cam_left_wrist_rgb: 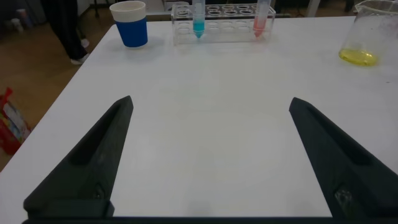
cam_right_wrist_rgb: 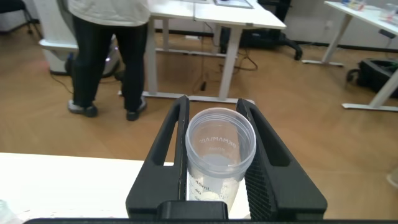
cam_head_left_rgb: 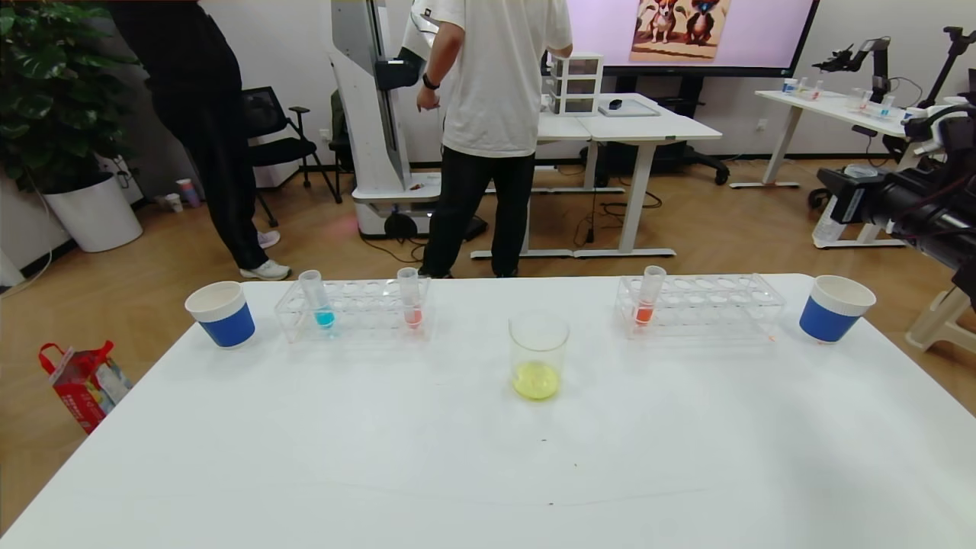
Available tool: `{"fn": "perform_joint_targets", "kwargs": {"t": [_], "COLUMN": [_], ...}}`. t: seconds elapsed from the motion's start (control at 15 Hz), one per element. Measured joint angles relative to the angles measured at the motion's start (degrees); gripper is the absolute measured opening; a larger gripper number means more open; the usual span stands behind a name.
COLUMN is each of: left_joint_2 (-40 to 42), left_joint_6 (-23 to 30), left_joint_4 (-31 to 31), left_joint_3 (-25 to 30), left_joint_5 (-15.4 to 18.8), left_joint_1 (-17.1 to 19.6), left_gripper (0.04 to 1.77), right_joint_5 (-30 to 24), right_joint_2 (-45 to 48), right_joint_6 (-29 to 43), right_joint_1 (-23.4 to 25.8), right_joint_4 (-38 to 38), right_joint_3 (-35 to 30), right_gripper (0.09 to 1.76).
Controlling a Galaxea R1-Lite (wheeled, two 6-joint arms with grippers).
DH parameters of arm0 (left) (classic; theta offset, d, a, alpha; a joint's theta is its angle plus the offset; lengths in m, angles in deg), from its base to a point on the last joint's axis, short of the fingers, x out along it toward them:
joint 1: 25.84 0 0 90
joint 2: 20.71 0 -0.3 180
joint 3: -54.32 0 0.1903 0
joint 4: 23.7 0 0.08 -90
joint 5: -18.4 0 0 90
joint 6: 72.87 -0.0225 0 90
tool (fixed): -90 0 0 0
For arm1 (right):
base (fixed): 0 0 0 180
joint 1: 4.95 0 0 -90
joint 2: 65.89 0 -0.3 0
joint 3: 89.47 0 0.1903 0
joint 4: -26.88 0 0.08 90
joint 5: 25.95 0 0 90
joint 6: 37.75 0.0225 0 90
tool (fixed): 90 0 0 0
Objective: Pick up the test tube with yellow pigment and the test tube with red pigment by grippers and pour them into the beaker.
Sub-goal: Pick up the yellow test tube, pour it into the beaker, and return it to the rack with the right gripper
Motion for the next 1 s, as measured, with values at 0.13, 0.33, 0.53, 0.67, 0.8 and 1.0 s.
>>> {"fn": "perform_joint_targets", "kwargs": {"t": [0.13, 0.33, 0.53, 0.67, 0.8, 1.0], "left_joint_2": [0.0, 0.0, 0.0, 0.0, 0.0, 0.0], "left_joint_6": [0.0, 0.0, 0.0, 0.0, 0.0, 0.0], "left_joint_4": [0.0, 0.0, 0.0, 0.0, 0.0, 0.0], "left_joint_3": [0.0, 0.0, 0.0, 0.0, 0.0, 0.0], "left_joint_5": [0.0, 0.0, 0.0, 0.0, 0.0, 0.0], "left_joint_1": [0.0, 0.0, 0.0, 0.0, 0.0, 0.0], "left_gripper": [1.75, 1.75, 1.75, 1.75, 1.75, 1.75], "right_joint_5": [0.1, 0.4, 0.5, 0.6, 0.6, 0.6], "right_joint_2": [-2.4, -6.1, -9.0, -11.2, -13.5, -16.3], "right_joint_6": [-1.9, -2.5, -3.8, -4.2, -4.4, -4.3], "right_joint_1": [2.7, 5.4, 6.6, 7.3, 7.8, 8.5], "right_joint_4": [0.0, 0.1, 1.1, 4.1, 5.8, 6.7], "right_joint_3": [1.8, 3.1, 2.9, 2.7, 2.4, 2.1], "right_gripper": [0.52, 0.52, 0.52, 0.52, 0.52, 0.52]}}
